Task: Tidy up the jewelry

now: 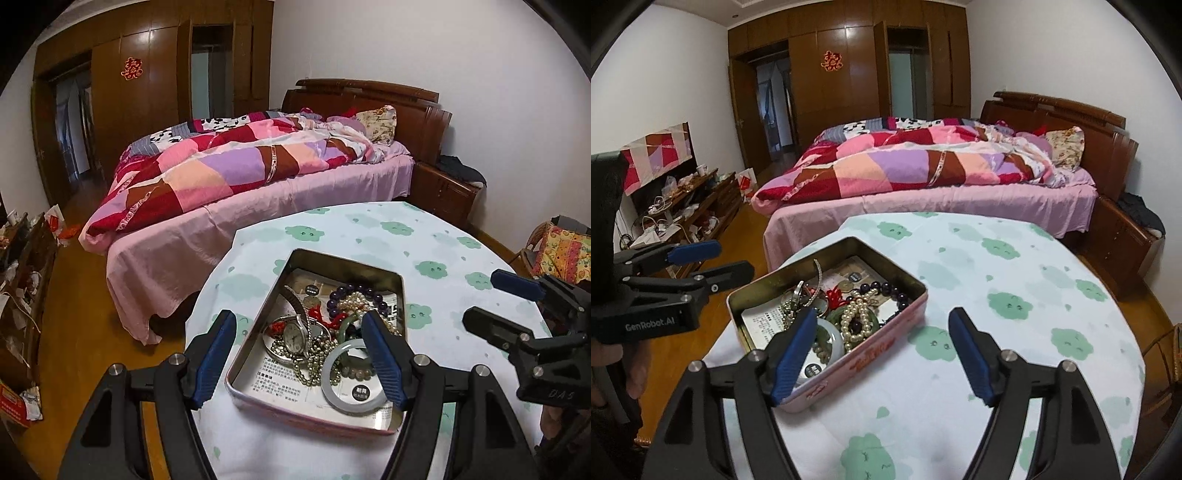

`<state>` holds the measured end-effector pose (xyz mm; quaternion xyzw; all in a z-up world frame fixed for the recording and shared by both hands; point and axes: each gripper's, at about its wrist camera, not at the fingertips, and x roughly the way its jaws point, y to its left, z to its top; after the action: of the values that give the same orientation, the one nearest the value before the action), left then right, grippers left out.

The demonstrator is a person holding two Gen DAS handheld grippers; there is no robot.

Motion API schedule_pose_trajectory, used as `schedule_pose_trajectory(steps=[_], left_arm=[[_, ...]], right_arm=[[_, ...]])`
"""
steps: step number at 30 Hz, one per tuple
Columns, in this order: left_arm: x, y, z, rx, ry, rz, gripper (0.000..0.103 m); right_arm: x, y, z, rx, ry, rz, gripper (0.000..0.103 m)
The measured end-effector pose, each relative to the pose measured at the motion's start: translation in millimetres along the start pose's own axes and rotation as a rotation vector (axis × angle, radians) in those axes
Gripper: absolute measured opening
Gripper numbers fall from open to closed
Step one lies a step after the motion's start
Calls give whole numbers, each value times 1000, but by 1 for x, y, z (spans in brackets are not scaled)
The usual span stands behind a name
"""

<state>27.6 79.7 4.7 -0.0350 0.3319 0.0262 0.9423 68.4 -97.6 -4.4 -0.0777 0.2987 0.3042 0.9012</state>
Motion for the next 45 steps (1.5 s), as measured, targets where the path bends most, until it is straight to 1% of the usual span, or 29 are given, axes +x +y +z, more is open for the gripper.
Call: schedule_pose_trajectory(steps=[11,24,41,45], left_arm=[[-18,-9,-3,18,-32,-22,70],[-24,-17,-4,36,-41,-34,71],[-25,-19,-5,43,-42,-45,71],[-24,-21,-5,45,-28,-49,71]], right_arm=[[-14,-1,-3,3,-12,-39,80],[-30,-5,-6,4,-44,-70,84],[-38,-9,-6,17,-66,-83,86],[-38,-10,-7,16,-65,-84,86]])
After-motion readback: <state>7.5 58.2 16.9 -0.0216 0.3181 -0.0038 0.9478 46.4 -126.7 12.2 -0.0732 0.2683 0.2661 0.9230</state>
